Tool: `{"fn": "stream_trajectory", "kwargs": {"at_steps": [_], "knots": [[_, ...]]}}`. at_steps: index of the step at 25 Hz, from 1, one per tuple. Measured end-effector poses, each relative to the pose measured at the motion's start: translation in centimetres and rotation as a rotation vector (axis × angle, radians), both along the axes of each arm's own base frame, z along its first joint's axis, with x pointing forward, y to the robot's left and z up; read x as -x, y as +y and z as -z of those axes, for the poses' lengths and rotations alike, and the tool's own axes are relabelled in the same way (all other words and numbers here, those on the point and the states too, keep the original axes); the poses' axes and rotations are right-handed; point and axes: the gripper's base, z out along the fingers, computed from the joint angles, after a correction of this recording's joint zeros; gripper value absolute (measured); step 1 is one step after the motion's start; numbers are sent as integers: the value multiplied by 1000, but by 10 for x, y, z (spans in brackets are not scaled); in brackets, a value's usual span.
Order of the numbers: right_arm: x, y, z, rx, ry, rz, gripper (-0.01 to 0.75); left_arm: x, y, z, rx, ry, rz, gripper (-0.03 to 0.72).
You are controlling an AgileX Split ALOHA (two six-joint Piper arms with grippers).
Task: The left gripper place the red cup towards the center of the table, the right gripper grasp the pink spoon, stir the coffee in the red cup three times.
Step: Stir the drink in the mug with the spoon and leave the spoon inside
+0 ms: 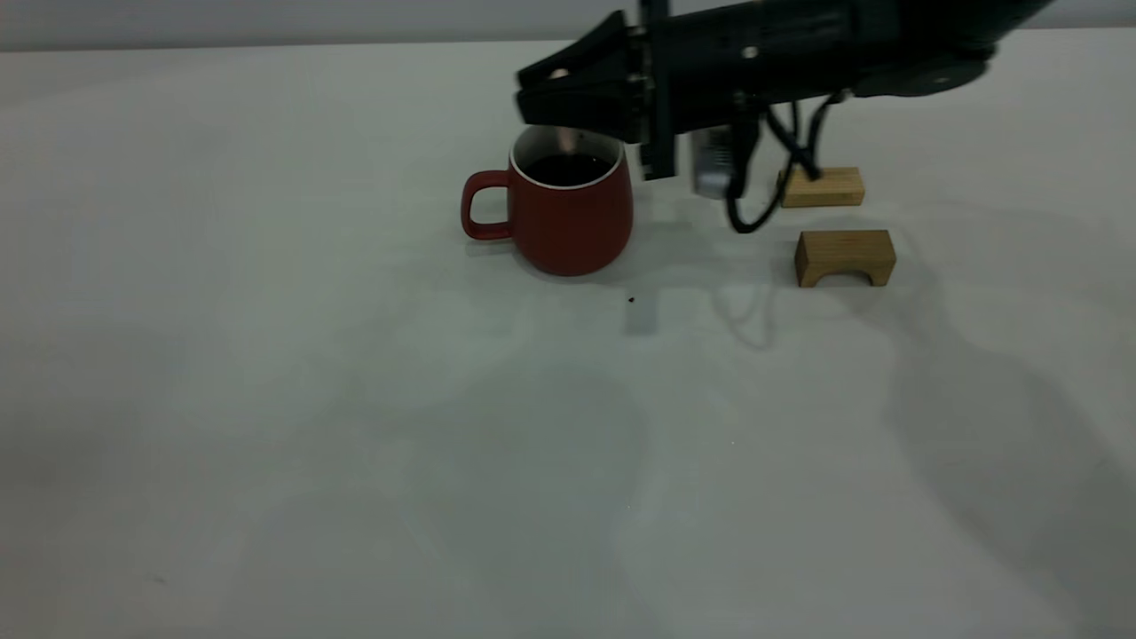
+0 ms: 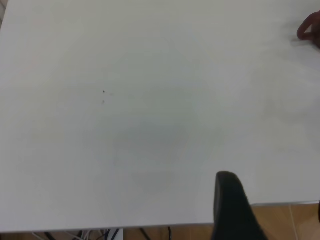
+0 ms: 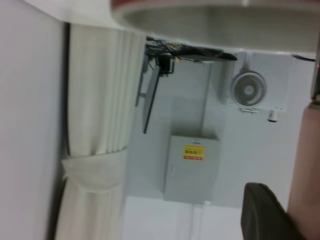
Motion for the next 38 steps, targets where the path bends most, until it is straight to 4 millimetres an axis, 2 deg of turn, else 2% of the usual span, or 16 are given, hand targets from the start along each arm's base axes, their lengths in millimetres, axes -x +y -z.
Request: {"fn": "stream_trajectory", "kwargs": {"at_steps": [3,6,10,14,16,27,29,30,35,38], "knots": [[-7,13,3,-13,-34,-21,123,0,0,0,0,0,0,478],[-13,16,4,-22,-46,-21,123,0,0,0,0,0,0,478],[-20,5,3,-24,-49,5,123,0,0,0,0,0,0,478],[-29,-19,4,-21,-47,57,123,0,0,0,0,0,0,478],[-28,-26,4,-15,-36,66,123,0,0,0,0,0,0,478],[-16,-27,2,20,-29,17,139,0,0,0,0,0,0,478],[-15,-26,3,29,-31,4,181,0,0,0,1,0,-1,478],[-14,-26,3,35,-32,-4,225,0,0,0,1,0,-1,478],[-3,-17,8,99,-50,-111,523,0,0,0,1,0,-1,478],[5,-13,5,178,-93,-228,659,0,0,0,1,0,-1,478]]}}
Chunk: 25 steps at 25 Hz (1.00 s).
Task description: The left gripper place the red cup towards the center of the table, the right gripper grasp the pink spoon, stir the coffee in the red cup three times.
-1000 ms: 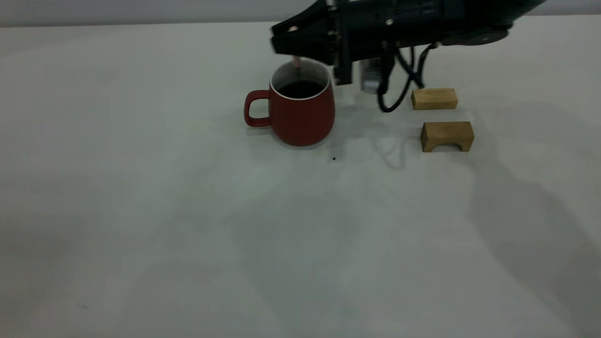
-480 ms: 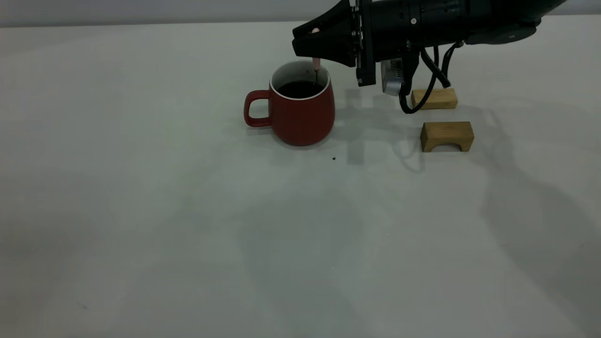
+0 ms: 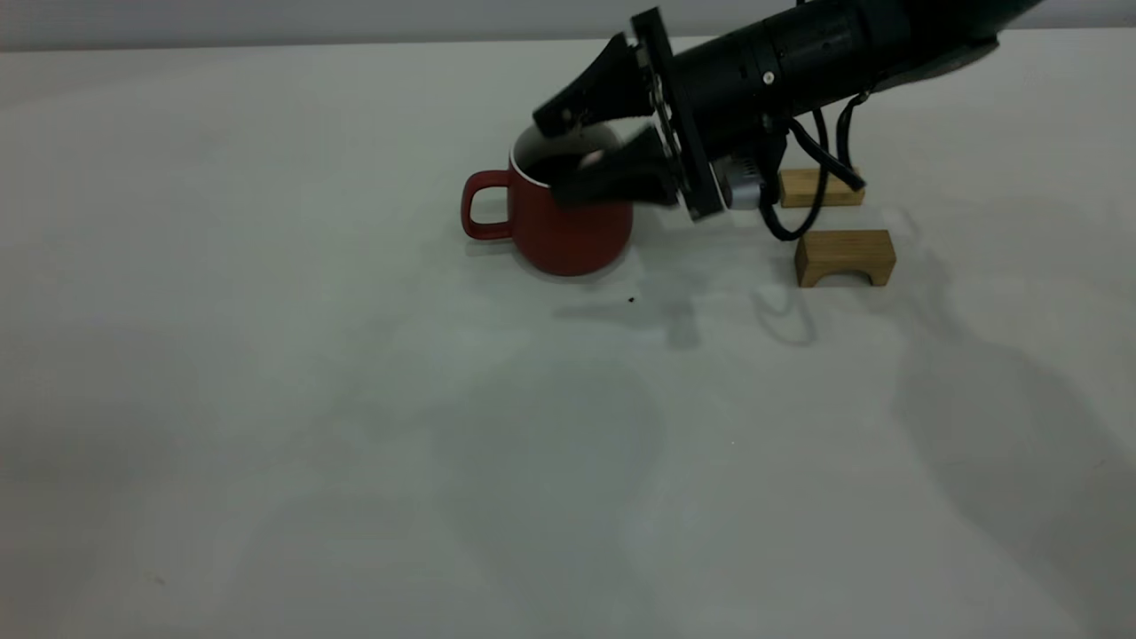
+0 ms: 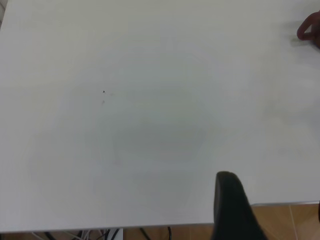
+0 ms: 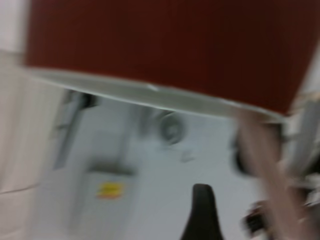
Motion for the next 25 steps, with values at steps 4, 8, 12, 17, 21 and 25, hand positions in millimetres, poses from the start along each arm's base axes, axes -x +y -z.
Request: {"fn": "stream_trajectory", "kwargs": {"at_steps": [4,8,12,17,21,25], "knots": [[6,-4,-22,138,-113,-181,699,0,0,0,0,0,0,478],[13,-16,-47,326,-245,-398,626,0,0,0,0,0,0,478],[15,-34,-75,521,-370,-573,500,0,0,0,0,0,0,478],[17,-52,-126,720,-534,-707,350,0,0,0,0,0,0,478],[22,-71,-182,907,-738,-868,240,0,0,0,-1,0,1,478],[36,-92,-242,1084,-930,-1021,176,0,0,0,-1,0,1,478]]}}
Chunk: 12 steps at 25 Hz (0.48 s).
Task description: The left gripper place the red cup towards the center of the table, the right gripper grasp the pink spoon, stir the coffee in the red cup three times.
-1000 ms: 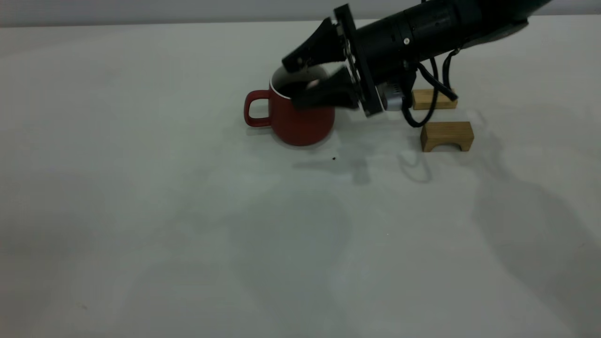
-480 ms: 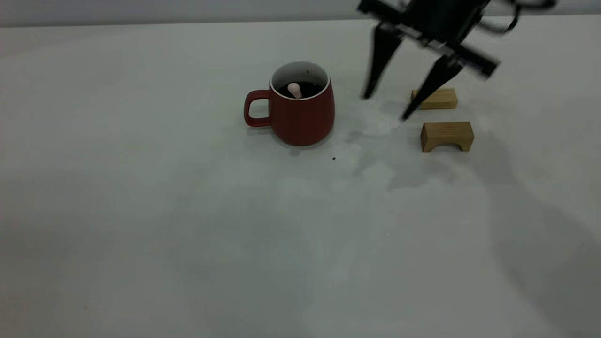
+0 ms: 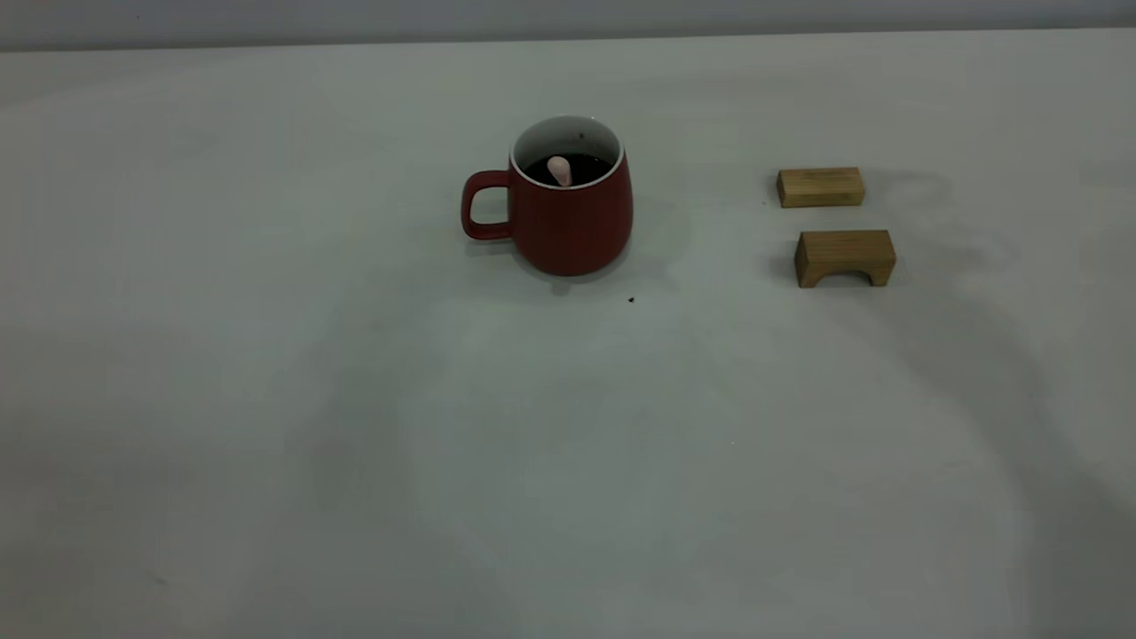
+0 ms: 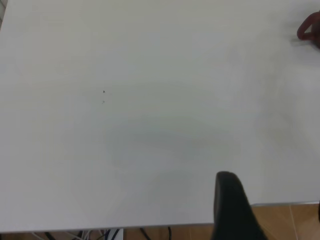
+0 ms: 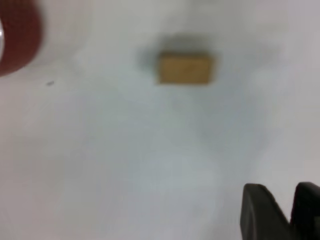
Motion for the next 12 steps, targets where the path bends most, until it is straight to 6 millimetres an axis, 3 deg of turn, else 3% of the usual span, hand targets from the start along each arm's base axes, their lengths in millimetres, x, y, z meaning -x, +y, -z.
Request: {"fn": "stream_trajectory", "kwargs": {"at_steps": [3,6,12], "knots": [[22,-13,-37,72,-91,-52,168,0,0,0,0,0,0,478],[56,-27,-66,109,-153,-58,168,0,0,0,0,0,0,478],[122,-43,-95,84,-217,-51,168,0,0,0,0,0,0,478]]}}
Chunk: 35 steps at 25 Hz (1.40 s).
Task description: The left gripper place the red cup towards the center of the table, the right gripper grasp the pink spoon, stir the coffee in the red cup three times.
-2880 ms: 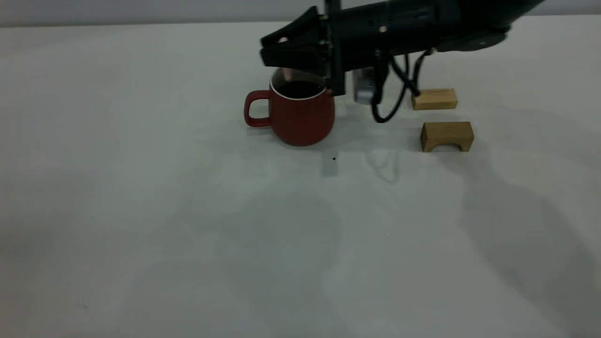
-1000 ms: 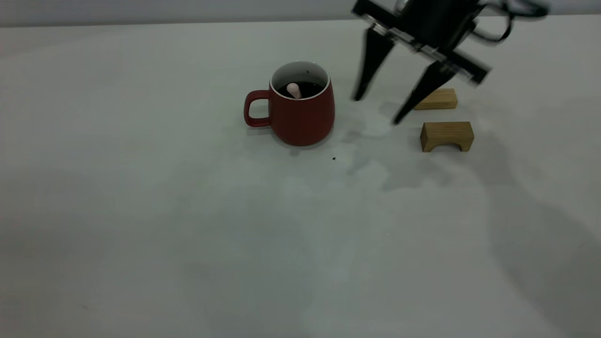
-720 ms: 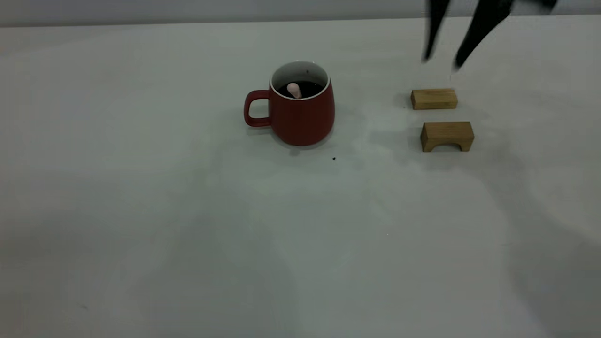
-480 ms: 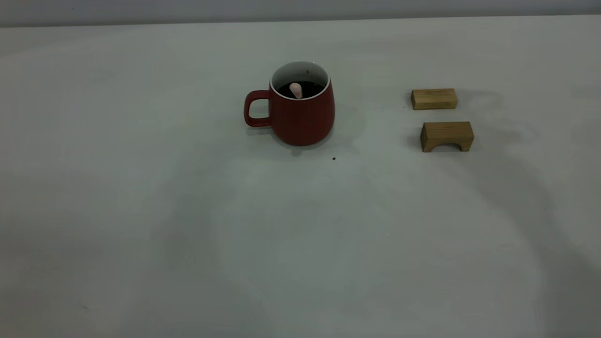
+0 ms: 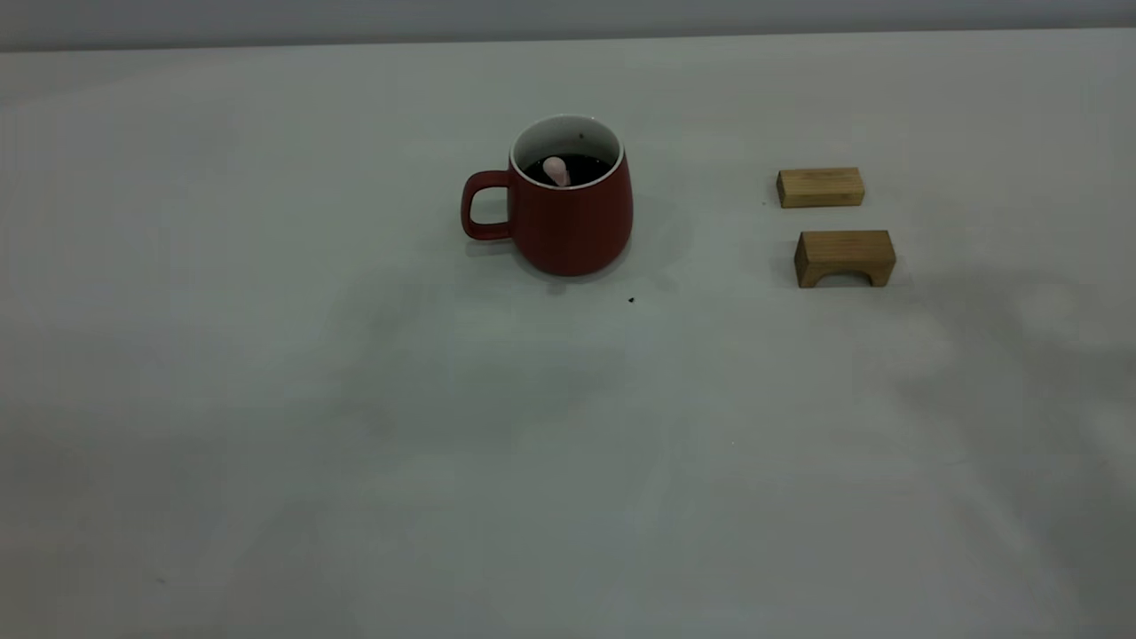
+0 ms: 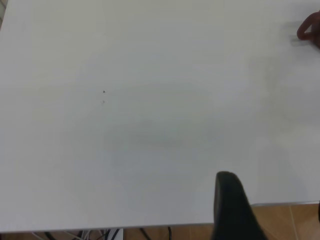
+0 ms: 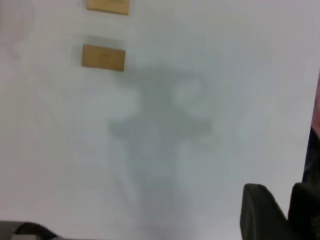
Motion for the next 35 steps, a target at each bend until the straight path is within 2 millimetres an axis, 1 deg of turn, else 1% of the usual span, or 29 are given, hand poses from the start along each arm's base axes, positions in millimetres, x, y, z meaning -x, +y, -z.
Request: {"fn": "stream_trajectory", "kwargs": {"at_steps": [5,9,11,13,15,18,22,26,28,31,35], "knots": [[53,-11,-15,-51,-66,-5,171,0,0,0,0,0,0,478],[102,-22,-24,-103,-149,-11,174,0,0,0,0,0,0,478],[130,-29,-29,-124,-213,-14,177,0,0,0,0,0,0,478],[156,-36,-27,-141,-266,-14,179,0,0,0,0,0,0,478],[185,-45,-24,-164,-334,12,182,0,0,0,0,0,0,478],[220,-57,-9,-168,-417,88,185,0,0,0,1,0,-1,478],[256,-63,23,-162,-495,170,188,0,0,0,1,0,-1,478],[273,-63,66,-167,-507,183,192,0,0,0,1,0,-1,478],[276,-62,84,-179,-505,179,196,0,0,0,1,0,-1,478],[275,-61,86,-199,-559,168,202,0,0,0,1,0,-1,478],[271,-61,91,-190,-569,167,210,0,0,0,1,0,-1,478]]}}
